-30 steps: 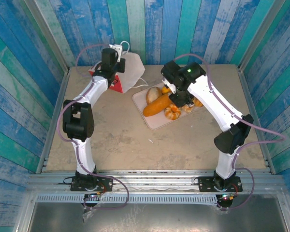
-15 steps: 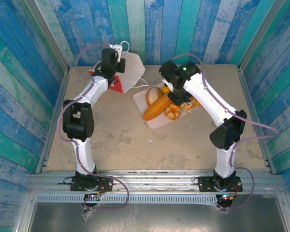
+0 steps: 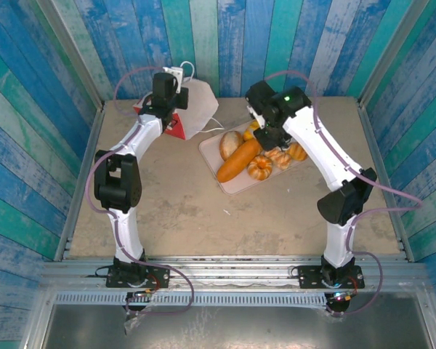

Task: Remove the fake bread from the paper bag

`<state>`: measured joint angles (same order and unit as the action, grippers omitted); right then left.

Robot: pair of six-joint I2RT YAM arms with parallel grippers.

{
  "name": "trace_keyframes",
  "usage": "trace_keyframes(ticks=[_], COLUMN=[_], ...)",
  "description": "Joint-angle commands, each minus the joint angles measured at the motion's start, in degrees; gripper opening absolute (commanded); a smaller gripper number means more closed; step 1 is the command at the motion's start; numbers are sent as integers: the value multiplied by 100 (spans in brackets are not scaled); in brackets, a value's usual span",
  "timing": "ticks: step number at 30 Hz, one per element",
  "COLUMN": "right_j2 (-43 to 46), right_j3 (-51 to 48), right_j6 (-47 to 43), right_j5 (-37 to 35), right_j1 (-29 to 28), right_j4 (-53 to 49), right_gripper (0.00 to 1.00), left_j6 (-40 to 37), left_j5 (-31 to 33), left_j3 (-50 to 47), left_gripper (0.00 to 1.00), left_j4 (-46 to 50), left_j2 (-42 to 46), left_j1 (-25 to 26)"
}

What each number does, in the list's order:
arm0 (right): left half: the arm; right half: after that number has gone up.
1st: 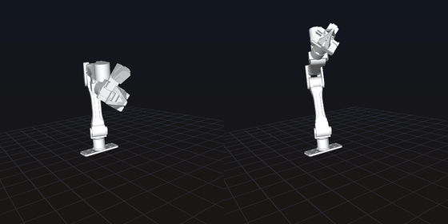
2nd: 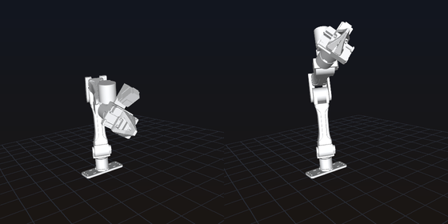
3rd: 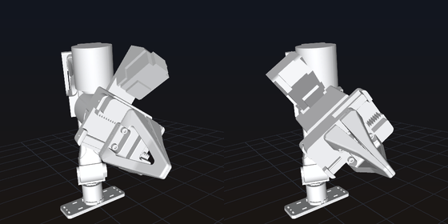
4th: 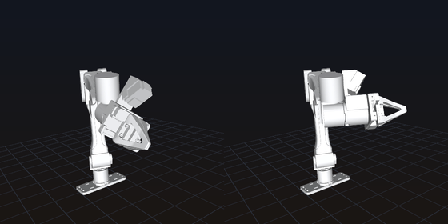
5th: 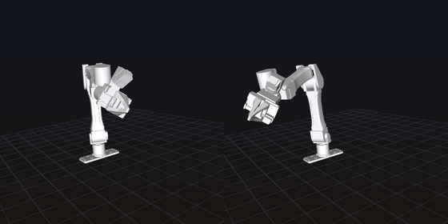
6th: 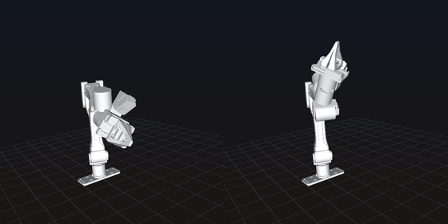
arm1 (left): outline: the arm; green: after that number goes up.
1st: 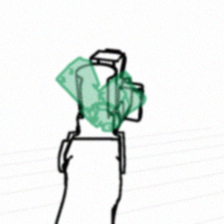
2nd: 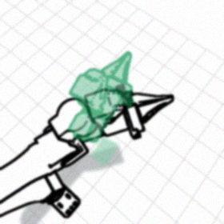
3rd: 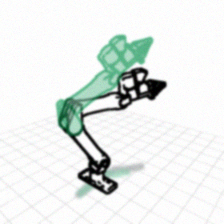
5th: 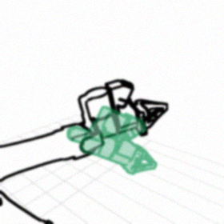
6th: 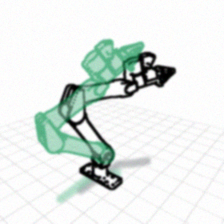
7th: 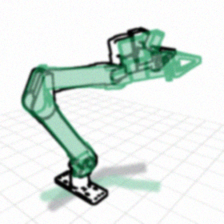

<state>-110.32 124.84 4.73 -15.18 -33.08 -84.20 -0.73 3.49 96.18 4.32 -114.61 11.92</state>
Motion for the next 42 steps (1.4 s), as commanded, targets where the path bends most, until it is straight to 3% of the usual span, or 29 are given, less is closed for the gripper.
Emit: trace_keyframes(ticks=[1,9,17,25,30,36,42], right_j2=[583,1941,3107,3385,3429,3456,3454], right_j3=[94,-1506,-3278,-3972,-4281,-4485,-4551], right_j6=[352,1028,1746,1922,1950,1983,2009], right_j5=[233,783,1478,1614,1622,1603,1589], right_j1=[288,866,1522,1916,2089,2187,2316], right_j4=[350,2203,3823,4039,4100,4169,4167], right_gripper=[42,39,37,35,35,35,35], left_j6=[274,1037,2369,3381,4433,5112,5242], left_j5=[-128,-446,-1441,-2008,-2557,-2538,-2581], left_j3=[-52,172,217,157,-119,-468,-401], left_gripper=[0,0,0,0,0,0,0], left_j4=[126,450,553,500,64,-170,201], left_j2=[377,687,966,1257,1352,1480,1494], left_j1=[-87,-264,-692,-982,-1252,-1332,-1339])
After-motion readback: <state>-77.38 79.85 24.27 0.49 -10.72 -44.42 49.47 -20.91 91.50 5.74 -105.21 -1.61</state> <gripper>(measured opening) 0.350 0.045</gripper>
